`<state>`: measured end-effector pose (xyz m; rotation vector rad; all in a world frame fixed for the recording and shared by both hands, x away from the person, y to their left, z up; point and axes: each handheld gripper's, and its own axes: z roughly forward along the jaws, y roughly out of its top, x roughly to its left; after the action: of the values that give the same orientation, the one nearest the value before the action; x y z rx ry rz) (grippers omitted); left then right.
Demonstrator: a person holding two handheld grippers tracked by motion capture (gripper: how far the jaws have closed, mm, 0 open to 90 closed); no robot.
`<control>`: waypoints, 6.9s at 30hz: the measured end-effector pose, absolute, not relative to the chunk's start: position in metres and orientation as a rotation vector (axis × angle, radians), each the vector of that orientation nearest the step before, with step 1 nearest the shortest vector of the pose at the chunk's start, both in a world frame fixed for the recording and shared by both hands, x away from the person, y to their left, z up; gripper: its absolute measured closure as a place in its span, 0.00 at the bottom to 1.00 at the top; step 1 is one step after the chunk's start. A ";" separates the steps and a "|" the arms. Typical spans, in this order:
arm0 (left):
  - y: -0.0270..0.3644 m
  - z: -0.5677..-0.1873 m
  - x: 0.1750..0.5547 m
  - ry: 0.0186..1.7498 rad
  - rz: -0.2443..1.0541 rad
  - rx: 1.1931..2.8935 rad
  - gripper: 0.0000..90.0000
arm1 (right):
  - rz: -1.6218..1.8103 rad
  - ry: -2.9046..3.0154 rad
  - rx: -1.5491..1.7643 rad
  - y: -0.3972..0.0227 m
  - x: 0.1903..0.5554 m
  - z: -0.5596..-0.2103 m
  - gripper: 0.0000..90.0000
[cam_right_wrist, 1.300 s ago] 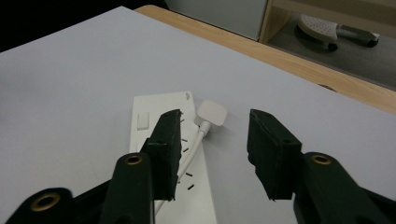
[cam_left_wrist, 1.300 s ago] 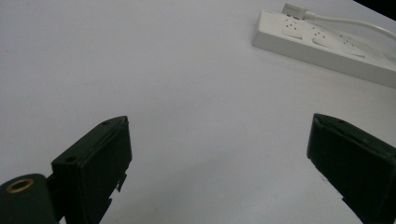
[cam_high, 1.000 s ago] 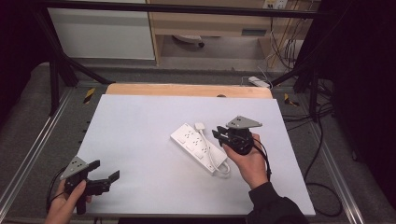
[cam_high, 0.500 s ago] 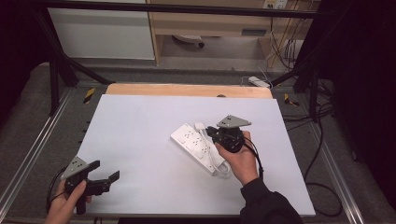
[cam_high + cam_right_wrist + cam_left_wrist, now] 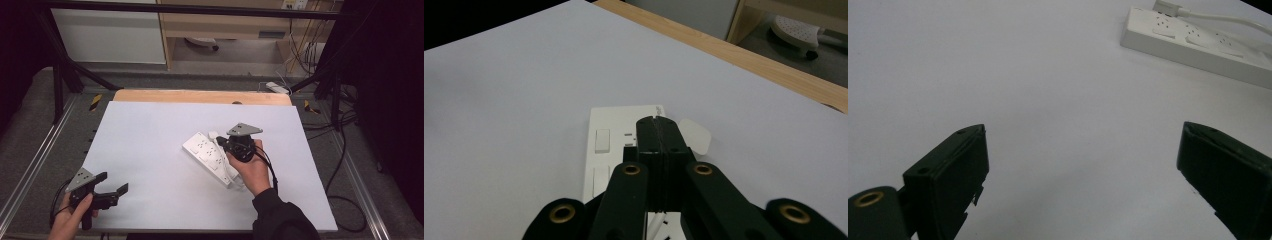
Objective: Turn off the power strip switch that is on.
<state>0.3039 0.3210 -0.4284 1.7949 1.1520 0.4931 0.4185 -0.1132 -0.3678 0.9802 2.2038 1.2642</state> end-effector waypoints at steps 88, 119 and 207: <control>0.319 -0.430 0.304 1.146 0.476 1.820 0.07 | 1.159 2.413 0.981 -0.060 0.435 -0.421 1.00; 0.318 -0.431 0.304 1.141 0.472 1.830 0.07 | 1.113 2.430 1.007 -0.055 0.441 -0.429 1.00; 0.316 -0.433 0.305 1.142 0.468 1.845 0.08 | 1.358 2.245 1.077 -0.098 0.438 -0.377 0.46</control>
<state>0.3048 0.3158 -0.4328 1.8445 1.1417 0.4676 0.4383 -0.0984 -0.3768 1.0768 2.2445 1.3584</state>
